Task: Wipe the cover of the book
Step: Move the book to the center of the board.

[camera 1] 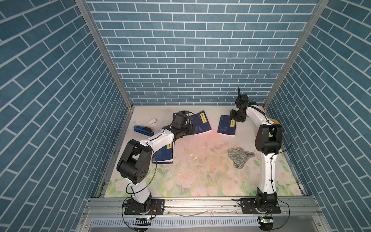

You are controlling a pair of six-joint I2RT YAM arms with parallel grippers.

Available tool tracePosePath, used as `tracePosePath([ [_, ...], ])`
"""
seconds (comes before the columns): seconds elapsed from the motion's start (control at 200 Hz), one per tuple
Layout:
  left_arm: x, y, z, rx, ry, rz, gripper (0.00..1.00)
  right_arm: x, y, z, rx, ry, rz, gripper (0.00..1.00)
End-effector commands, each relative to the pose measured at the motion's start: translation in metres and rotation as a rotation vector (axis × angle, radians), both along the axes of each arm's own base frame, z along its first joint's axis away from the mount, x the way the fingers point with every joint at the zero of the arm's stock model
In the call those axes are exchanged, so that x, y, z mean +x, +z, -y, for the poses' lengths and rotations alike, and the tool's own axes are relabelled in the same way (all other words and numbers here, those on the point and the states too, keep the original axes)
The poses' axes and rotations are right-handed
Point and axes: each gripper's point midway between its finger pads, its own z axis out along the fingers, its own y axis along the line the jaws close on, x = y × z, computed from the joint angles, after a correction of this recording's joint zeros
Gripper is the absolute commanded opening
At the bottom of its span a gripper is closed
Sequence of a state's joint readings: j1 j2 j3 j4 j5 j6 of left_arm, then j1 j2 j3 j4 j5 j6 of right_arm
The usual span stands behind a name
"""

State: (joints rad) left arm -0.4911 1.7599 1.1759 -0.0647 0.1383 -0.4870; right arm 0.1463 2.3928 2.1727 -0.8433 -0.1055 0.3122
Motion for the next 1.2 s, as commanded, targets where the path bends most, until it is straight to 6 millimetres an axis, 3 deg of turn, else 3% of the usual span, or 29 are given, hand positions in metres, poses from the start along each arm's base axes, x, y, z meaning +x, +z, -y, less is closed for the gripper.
tracePosePath([
  [0.0, -0.009, -0.004, -0.003, -0.018, 0.006, -0.004, 0.61, -0.002, -0.006, 0.002, 0.009, 0.044, -0.063, 0.61],
  [0.205, -0.034, -0.016, -0.005, -0.037, 0.002, -0.013, 0.61, 0.028, -0.019, 0.017, 0.024, 0.003, -0.027, 0.61],
  [0.45, -0.033, -0.016, -0.006, -0.007, -0.012, -0.011, 0.61, 0.026, -0.043, 0.013, 0.072, 0.035, -0.073, 0.59],
  [0.615, -0.026, -0.013, -0.001, -0.003, -0.025, -0.003, 0.61, 0.012, -0.057, 0.012, 0.072, 0.062, -0.140, 0.50],
  [0.875, -0.022, -0.014, 0.002, 0.001, -0.030, -0.001, 0.60, -0.027, -0.072, 0.008, -0.018, 0.160, -0.261, 0.22],
  [1.195, -0.027, -0.022, -0.001, 0.006, -0.030, -0.009, 0.60, -0.079, -0.081, -0.009, -0.266, 0.341, -0.354, 0.17],
])
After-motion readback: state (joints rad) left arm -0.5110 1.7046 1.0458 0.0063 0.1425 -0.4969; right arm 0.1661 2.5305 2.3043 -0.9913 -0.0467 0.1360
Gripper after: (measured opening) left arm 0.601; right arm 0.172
